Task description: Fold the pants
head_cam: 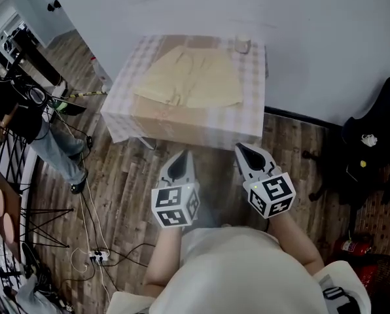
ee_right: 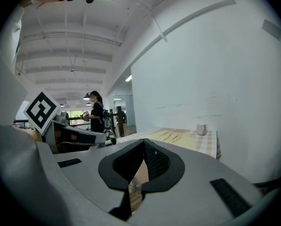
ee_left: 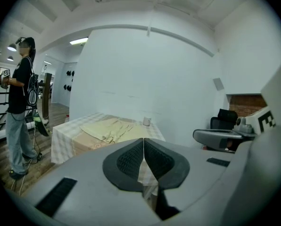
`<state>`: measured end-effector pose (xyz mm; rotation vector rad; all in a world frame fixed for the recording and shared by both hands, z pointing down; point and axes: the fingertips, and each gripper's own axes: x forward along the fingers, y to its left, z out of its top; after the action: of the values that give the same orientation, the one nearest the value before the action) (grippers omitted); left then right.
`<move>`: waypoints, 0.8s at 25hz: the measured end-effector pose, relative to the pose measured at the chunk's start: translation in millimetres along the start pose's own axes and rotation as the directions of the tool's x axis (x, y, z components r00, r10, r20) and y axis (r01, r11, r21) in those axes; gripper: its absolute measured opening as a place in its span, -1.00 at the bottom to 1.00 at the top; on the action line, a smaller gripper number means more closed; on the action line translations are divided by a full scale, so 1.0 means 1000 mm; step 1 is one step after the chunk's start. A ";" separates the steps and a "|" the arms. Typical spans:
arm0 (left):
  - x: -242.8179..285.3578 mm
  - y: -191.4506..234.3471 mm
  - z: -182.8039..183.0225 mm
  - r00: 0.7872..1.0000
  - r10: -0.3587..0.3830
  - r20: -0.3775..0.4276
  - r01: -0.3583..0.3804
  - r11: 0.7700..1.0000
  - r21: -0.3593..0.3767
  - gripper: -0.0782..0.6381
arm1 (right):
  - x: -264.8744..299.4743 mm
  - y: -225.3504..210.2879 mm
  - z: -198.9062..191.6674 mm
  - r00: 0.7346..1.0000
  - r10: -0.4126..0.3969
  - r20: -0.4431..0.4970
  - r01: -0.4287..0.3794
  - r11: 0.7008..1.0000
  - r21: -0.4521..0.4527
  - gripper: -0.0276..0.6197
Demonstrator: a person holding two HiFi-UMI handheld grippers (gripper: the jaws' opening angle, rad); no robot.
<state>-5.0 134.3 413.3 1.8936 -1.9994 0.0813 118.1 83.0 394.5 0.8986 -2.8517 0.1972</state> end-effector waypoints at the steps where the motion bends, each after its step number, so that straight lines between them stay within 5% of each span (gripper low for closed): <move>1: 0.008 0.006 0.002 1.000 -0.002 -0.003 0.002 1.000 -0.001 -0.76 | 0.008 -0.003 0.000 1.000 -0.003 -0.001 0.003 1.000 0.000 -0.91; 20: 0.170 0.176 0.078 0.998 -0.018 -0.055 0.019 1.000 0.015 -0.76 | 0.226 -0.038 0.044 0.998 -0.068 -0.010 0.068 0.998 0.018 -0.91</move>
<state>-196.7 -34.8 433.0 1.8987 -1.9506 0.1429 -47.7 -81.3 394.1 0.9940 -2.8102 0.2192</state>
